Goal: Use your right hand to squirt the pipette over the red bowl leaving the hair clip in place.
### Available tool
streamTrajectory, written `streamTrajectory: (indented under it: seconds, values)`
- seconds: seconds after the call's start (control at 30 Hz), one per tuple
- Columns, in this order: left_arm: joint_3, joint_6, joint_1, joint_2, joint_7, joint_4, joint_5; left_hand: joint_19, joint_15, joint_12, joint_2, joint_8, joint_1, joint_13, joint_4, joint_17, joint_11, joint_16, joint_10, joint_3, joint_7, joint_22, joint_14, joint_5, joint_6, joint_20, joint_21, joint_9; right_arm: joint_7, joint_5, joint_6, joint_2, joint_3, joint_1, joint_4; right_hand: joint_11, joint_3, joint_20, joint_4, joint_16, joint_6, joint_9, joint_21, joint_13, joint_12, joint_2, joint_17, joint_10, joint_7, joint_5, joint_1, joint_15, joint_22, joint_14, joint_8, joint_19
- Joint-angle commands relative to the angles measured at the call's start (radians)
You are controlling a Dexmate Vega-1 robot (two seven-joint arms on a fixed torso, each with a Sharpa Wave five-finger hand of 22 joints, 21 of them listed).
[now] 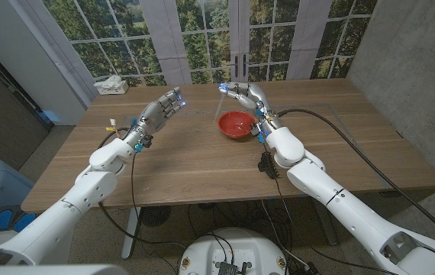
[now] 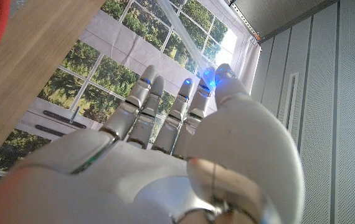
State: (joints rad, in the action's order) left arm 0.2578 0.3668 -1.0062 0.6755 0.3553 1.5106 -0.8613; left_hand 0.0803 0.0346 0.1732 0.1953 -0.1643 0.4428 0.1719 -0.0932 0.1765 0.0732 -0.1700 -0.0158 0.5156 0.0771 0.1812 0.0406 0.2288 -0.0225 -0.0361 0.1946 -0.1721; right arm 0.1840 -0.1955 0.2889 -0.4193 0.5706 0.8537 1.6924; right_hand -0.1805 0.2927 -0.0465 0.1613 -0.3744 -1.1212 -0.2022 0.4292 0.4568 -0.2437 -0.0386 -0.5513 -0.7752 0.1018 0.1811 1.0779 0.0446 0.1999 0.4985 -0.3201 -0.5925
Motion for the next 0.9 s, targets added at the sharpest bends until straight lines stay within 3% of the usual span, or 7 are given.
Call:
streamTrajectory:
  seconds: [0.03,0.43,0.9]
  values:
    - [-0.033,0.068,-0.034,-0.105,-0.028,-0.035,-0.064,-0.016,0.033,-0.002,0.0,0.002,-0.019,0.001,-0.005,0.001,0.001,0.003,-0.029,0.016,0.015,0.0,0.032,0.011,0.04,-0.009,-0.003,0.001,0.003,-0.011,-0.007,0.014,-0.007,-0.027,-0.029,-0.001,0.005,0.001,0.001,0.004,-0.009,-0.005,0.005,0.005,0.004,-0.005,-0.004,-0.005,0.004,-0.003,0.005,0.171,-0.001,0.009,-0.002,0.003]
    - [-0.047,0.099,-0.061,-0.142,-0.081,-0.033,-0.054,-0.044,0.047,0.0,-0.031,-0.004,-0.074,0.001,-0.026,0.002,0.017,0.001,-0.077,0.0,0.03,-0.002,0.081,0.01,0.08,-0.019,-0.006,0.003,0.02,-0.01,-0.018,0.027,-0.01,-0.057,-0.063,0.0,0.005,0.0,0.0,0.003,-0.01,-0.005,0.007,0.005,0.004,-0.007,-0.006,-0.007,0.001,-0.003,0.006,0.17,-0.001,0.011,-0.001,0.004]
    - [-0.05,0.089,-0.086,-0.134,-0.101,-0.012,-0.044,-0.034,0.048,0.004,-0.033,-0.009,-0.087,0.001,-0.021,-0.002,0.014,-0.002,-0.085,-0.001,0.031,-0.002,0.087,0.012,0.078,-0.013,0.001,0.003,0.045,-0.024,-0.038,0.043,-0.022,-0.087,-0.105,0.0,0.005,0.0,0.001,0.003,-0.009,-0.005,0.009,0.006,0.004,-0.007,-0.008,-0.009,0.0,-0.004,0.009,0.171,-0.001,0.011,0.0,0.004]
